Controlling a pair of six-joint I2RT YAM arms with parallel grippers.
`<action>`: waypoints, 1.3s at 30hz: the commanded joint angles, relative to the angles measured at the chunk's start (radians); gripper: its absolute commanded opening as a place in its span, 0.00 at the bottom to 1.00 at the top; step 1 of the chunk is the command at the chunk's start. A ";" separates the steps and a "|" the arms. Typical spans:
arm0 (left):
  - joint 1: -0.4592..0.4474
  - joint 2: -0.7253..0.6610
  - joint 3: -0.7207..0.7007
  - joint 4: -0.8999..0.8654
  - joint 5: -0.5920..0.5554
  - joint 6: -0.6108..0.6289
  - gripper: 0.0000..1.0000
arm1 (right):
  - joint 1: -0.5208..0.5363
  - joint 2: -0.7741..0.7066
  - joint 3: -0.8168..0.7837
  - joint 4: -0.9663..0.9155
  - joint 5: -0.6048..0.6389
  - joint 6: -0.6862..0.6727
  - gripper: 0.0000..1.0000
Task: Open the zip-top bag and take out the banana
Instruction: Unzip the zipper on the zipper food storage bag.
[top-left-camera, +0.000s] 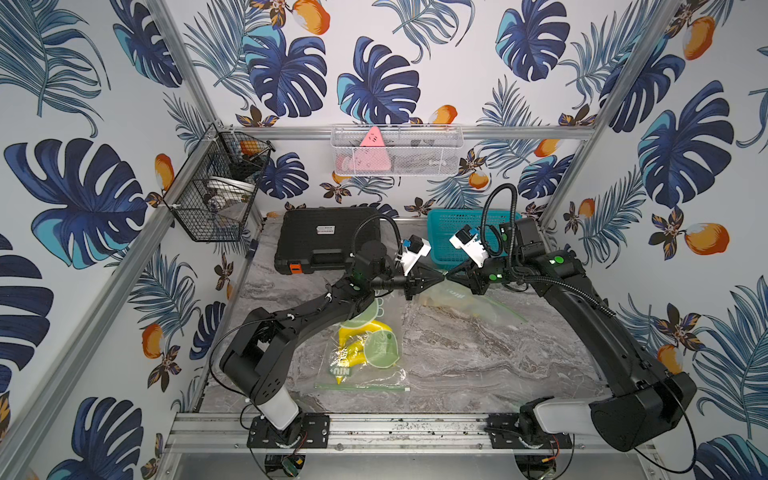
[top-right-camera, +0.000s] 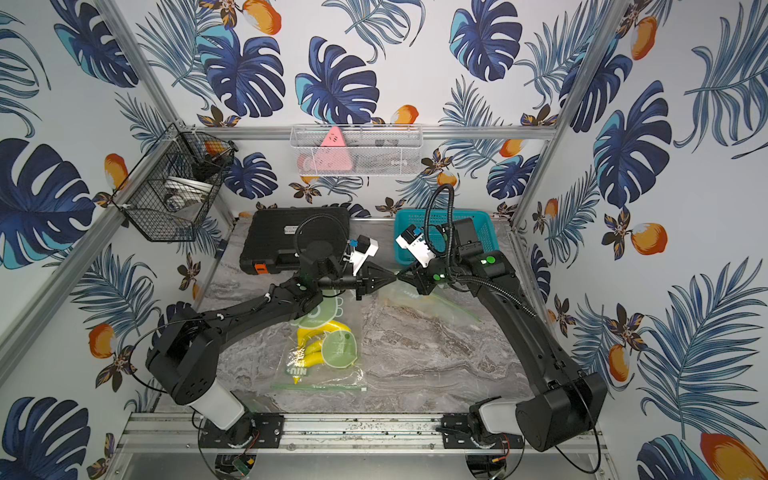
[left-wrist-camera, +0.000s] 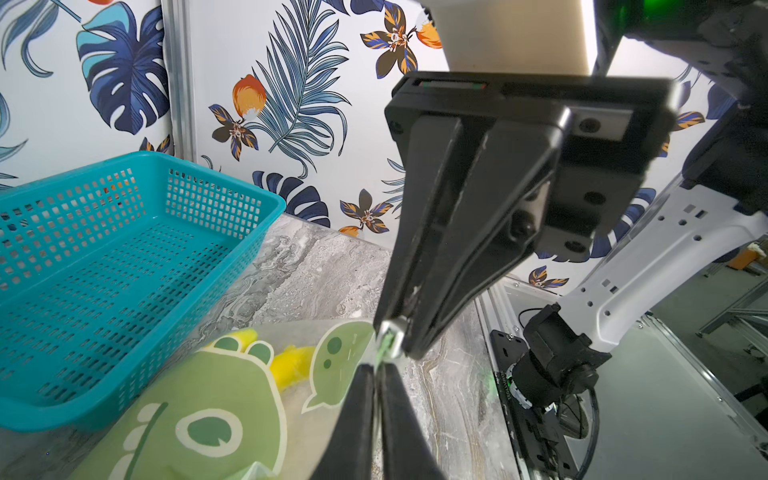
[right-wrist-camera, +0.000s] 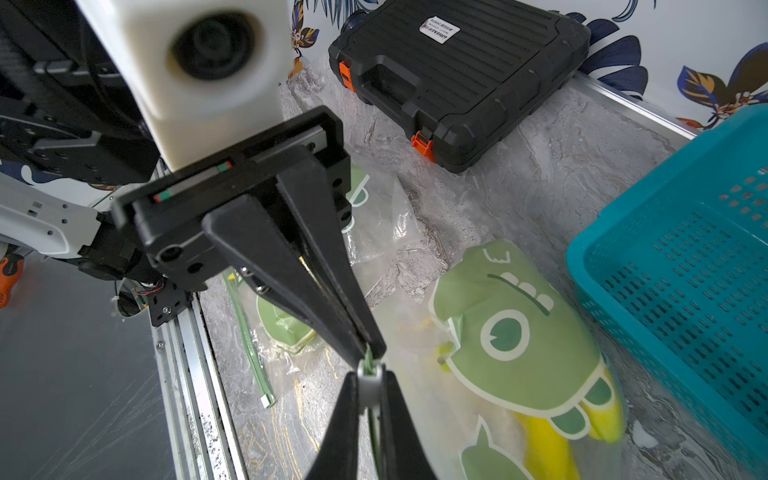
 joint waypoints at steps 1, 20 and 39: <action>-0.002 0.006 0.017 0.047 0.021 -0.014 0.00 | 0.000 -0.003 0.001 0.002 -0.019 0.005 0.08; 0.043 -0.015 -0.022 0.150 -0.075 -0.086 0.00 | -0.024 -0.062 -0.106 -0.020 0.054 0.007 0.07; 0.172 -0.029 -0.054 0.224 -0.109 -0.151 0.00 | -0.090 -0.305 -0.322 -0.185 0.229 0.148 0.08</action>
